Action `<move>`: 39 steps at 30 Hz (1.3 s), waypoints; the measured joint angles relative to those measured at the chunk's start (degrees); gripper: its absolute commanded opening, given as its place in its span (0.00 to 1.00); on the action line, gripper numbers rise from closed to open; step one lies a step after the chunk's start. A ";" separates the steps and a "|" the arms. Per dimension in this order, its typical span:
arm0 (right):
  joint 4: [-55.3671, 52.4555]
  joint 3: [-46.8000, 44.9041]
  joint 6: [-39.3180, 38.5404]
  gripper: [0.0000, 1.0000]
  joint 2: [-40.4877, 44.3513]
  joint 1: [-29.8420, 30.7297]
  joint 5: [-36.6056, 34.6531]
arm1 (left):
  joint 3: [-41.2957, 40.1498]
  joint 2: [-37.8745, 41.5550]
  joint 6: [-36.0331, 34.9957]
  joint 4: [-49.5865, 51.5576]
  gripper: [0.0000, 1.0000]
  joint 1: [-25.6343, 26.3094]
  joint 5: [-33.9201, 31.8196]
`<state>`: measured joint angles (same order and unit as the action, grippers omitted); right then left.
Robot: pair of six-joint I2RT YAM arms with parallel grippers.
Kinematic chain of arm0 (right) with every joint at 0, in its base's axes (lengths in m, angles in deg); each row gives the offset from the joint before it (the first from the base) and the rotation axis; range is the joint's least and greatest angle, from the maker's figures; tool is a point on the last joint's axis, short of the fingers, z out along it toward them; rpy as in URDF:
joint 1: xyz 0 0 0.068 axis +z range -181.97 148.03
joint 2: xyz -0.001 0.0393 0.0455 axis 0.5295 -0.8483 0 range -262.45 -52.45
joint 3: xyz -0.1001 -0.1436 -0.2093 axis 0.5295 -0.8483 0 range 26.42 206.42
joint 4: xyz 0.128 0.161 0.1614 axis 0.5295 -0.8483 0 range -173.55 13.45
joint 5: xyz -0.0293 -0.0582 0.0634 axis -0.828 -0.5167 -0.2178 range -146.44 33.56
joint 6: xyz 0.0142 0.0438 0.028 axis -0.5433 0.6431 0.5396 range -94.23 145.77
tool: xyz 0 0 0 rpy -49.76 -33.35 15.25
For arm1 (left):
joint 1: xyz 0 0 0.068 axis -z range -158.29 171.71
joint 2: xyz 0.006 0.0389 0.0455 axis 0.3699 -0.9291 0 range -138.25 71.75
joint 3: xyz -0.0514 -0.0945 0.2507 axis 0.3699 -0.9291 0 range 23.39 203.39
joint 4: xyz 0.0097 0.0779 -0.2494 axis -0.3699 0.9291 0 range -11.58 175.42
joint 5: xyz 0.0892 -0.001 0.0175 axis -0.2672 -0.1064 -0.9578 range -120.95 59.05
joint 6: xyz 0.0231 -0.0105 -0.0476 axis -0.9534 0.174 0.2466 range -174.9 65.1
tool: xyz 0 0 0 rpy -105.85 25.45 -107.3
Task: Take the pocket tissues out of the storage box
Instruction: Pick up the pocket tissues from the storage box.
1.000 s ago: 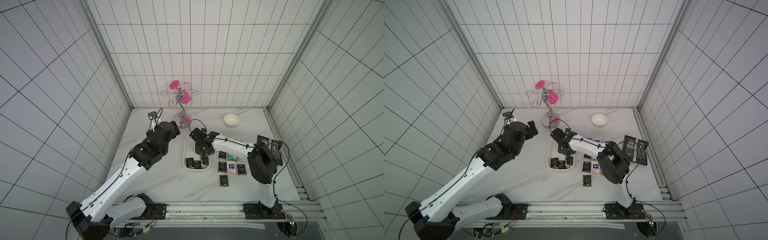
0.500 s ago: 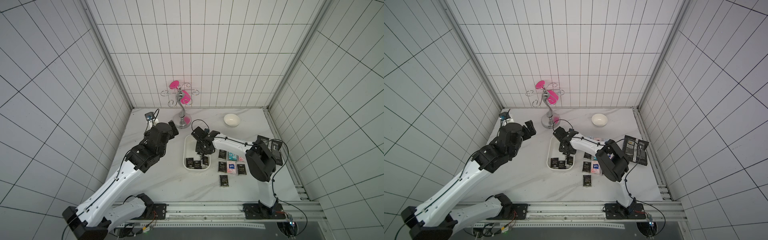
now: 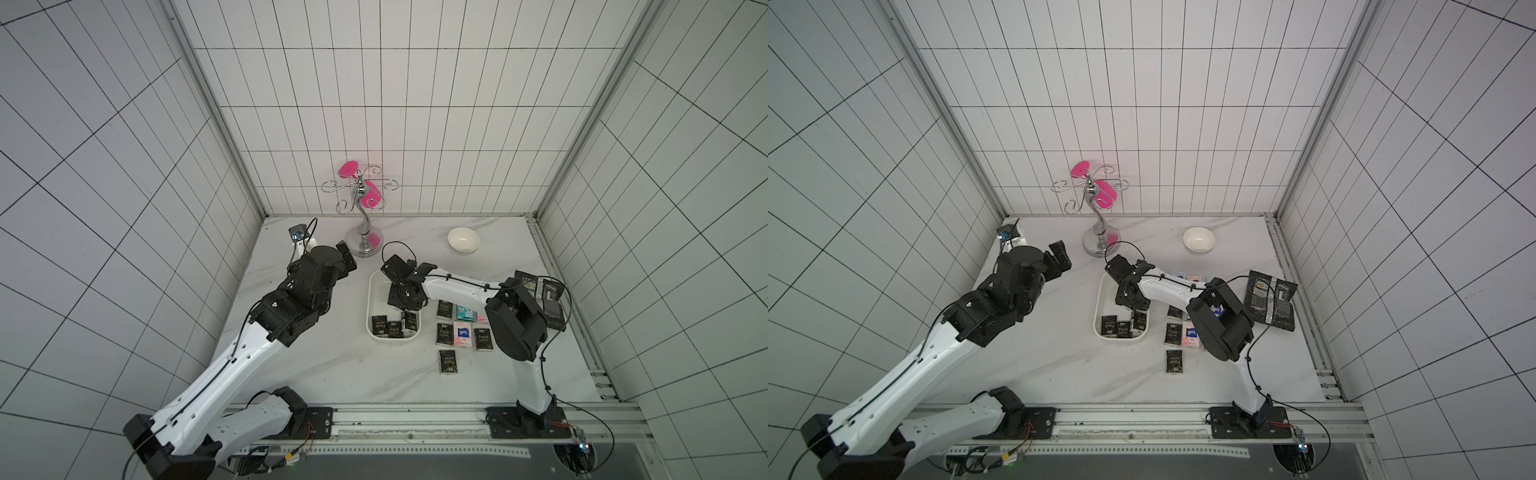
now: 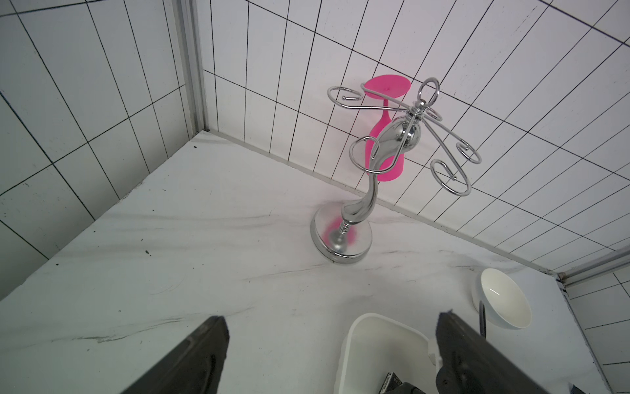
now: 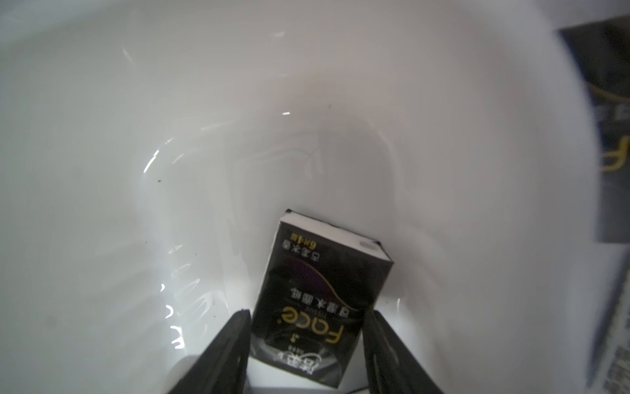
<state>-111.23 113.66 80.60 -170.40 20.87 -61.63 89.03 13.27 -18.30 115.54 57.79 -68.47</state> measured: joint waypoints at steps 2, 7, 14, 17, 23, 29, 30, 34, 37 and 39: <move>-0.28 1.03 -0.90 0.56 -0.68 0.00 -0.04 | 0.00 0.13 -0.04 0.00 0.98 0.00 -0.02; -0.85 2.34 -3.26 0.56 -1.01 0.63 -1.05 | 0.00 0.24 -0.02 0.00 0.98 0.00 -0.15; -1.79 2.82 -5.25 0.56 -0.46 1.95 -3.93 | 0.02 -0.15 -0.02 0.00 0.98 0.00 -0.17; -1.81 2.80 -5.33 0.56 0.26 1.97 -4.28 | 0.02 -0.44 -0.02 -0.02 0.98 0.00 -0.15; -0.96 1.75 -4.59 0.57 0.50 0.55 -3.61 | 0.28 -1.22 -0.09 0.02 0.98 0.00 -0.15; -0.22 1.03 -4.26 0.58 0.31 -0.90 -2.25 | 1.40 -2.32 -0.61 0.09 0.98 0.00 -0.15; -0.07 1.05 -4.26 0.58 0.22 -1.11 -2.05 | 1.68 -2.40 -0.70 0.07 0.99 0.00 -0.15; 0.70 1.38 -4.46 0.59 -1.46 -1.20 -0.98 | 2.29 -2.47 -1.14 0.04 0.98 0.00 -0.17; 1.25 1.81 -4.52 0.59 -2.67 -1.20 -0.09 | 2.60 -2.58 -1.36 0.09 0.98 0.00 -0.28; 1.36 2.69 -4.70 0.59 -3.06 -1.20 0.42 | 2.62 -2.60 -1.51 0.13 0.98 -0.02 -0.42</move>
<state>-109.87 116.35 75.90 -173.46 19.67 -61.21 91.66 10.67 -19.81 115.67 57.77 -68.89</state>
